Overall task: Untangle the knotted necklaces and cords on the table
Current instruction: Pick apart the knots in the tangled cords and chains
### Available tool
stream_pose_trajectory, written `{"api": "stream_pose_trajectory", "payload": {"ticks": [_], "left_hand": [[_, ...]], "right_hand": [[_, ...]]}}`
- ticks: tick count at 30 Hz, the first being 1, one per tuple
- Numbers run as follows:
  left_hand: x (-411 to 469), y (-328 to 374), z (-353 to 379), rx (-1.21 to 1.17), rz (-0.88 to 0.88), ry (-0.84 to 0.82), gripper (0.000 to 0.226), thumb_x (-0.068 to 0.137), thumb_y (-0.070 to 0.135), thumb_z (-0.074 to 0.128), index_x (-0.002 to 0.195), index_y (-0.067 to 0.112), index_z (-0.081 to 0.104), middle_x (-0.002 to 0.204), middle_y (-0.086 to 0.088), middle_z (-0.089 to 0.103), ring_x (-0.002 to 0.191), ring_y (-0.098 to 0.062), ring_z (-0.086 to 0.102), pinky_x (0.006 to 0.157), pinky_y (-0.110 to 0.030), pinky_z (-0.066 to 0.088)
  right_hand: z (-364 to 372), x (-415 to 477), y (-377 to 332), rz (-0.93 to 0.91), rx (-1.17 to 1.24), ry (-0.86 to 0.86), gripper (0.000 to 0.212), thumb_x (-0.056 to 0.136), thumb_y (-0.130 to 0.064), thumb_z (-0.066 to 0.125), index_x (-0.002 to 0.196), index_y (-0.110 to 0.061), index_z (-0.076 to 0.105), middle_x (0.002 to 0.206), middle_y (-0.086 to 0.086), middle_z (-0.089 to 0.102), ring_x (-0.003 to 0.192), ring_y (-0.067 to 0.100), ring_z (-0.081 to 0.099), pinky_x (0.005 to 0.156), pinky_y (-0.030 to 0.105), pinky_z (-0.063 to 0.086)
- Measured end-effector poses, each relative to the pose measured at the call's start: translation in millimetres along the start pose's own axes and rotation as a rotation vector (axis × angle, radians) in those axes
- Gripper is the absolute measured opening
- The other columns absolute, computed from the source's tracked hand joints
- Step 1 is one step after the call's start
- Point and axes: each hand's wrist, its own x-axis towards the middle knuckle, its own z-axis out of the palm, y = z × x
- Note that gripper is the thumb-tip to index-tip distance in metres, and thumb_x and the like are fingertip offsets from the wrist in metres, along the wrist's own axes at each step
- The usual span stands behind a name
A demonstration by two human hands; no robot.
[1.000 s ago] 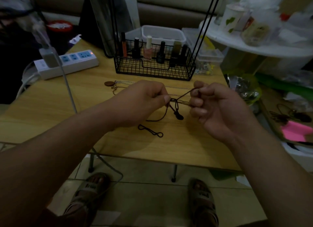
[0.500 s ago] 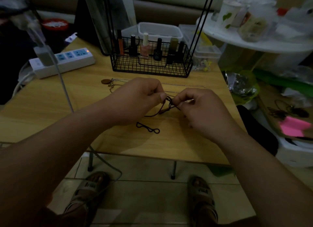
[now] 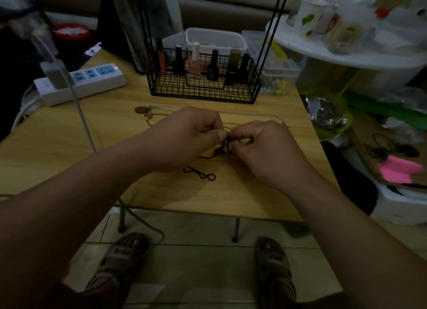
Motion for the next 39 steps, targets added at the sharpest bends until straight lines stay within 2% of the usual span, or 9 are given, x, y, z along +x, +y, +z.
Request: {"api": "stream_pose_trajectory", "payload": {"ticks": [4,7,13,15,19,22,24,32,39], "left_hand": [[-1.4,-0.8,-2.4,0.001,-0.015,-0.008,0.014,0.104,0.037,0.059,0.094,0.032,0.068,0.08,0.004,0.065,0.059,0.002,0.051,0.05,-0.017,0.039],[-2.3,-1.9,-3.9,0.016,-0.041,0.018,0.015,0.104,0.036,0.058,0.093,0.031,0.067,0.081,0.002,0.067,0.06,-0.003,0.052,0.053,-0.026,0.041],[-3.1,0.9,-5.0,0.055,-0.067,-0.012,0.015,0.104,0.039,0.058,0.092,0.034,0.066,0.09,0.01,0.064,0.081,-0.006,0.057,0.062,-0.028,0.039],[-3.5,2.2,-5.0,0.058,-0.054,-0.032,0.015,0.104,0.039,0.058,0.091,0.035,0.065,0.09,0.01,0.064,0.081,-0.006,0.057,0.063,-0.03,0.041],[-4.2,0.1,-5.7,0.007,-0.066,-0.02,0.014,0.103,0.039,0.058,0.095,0.034,0.067,0.096,0.01,0.068,0.087,-0.007,0.063,0.072,-0.033,0.054],[-4.8,-0.6,-4.0,-0.136,-0.072,-0.017,0.011,0.102,0.037,0.062,0.097,0.032,0.069,0.076,0.014,0.069,0.057,0.001,0.053,0.052,-0.019,0.042],[-4.5,-0.1,-0.2,-0.166,-0.044,-0.024,0.005,0.101,0.033,0.065,0.098,0.029,0.067,0.06,0.012,0.06,0.045,-0.002,0.039,0.043,-0.018,0.033],[-5.0,-2.8,4.5,-0.246,0.085,0.006,0.021,0.098,0.02,0.07,0.111,0.03,0.057,0.057,0.008,0.047,0.053,-0.013,0.039,0.049,-0.032,0.035],[-3.9,-1.0,5.7,-0.247,0.104,-0.05,0.008,0.099,0.022,0.069,0.105,0.026,0.069,0.054,0.007,0.044,0.048,-0.008,0.034,0.046,-0.022,0.029]], "right_hand": [[-2.1,-0.3,-1.8,0.079,0.096,0.0,0.01,0.096,-0.028,0.07,0.1,-0.029,0.079,0.085,-0.016,0.068,0.076,-0.002,0.058,0.065,0.018,0.04],[-8.7,-1.8,-4.9,0.175,0.32,0.016,0.008,0.096,-0.028,0.069,0.094,-0.024,0.076,0.088,-0.005,0.072,0.075,0.004,0.062,0.062,0.022,0.048],[-17.7,0.9,-9.2,0.429,0.907,0.064,0.017,0.096,-0.021,0.062,0.084,-0.014,0.071,0.091,0.001,0.072,0.102,0.017,0.066,0.094,0.04,0.051],[-19.8,0.5,-8.8,0.469,1.026,0.031,0.021,0.098,-0.024,0.061,0.079,-0.017,0.063,0.093,0.004,0.068,0.099,0.019,0.066,0.093,0.041,0.049],[-24.9,-2.2,-7.2,0.42,0.876,-0.038,0.023,0.095,-0.038,0.067,0.081,-0.021,0.071,0.081,-0.007,0.067,0.088,0.015,0.057,0.076,0.031,0.043],[-24.9,-3.1,-7.5,0.374,0.841,-0.076,0.021,0.093,-0.035,0.068,0.088,-0.016,0.074,0.075,-0.007,0.067,0.073,0.009,0.053,0.062,0.023,0.04],[-22.8,-3.1,-8.7,0.351,0.831,-0.1,0.017,0.093,-0.031,0.069,0.092,-0.015,0.075,0.075,-0.006,0.068,0.066,0.006,0.053,0.055,0.019,0.039],[-20.2,-1.8,-8.4,0.326,0.833,-0.095,0.012,0.098,-0.023,0.066,0.1,-0.013,0.073,0.081,-0.002,0.067,0.063,0.004,0.057,0.054,0.018,0.042],[-18.0,-2.0,-12.3,0.353,0.985,-0.07,0.009,0.099,-0.02,0.064,0.095,-0.012,0.068,0.072,-0.002,0.066,0.058,0.005,0.056,0.048,0.016,0.042]]}}
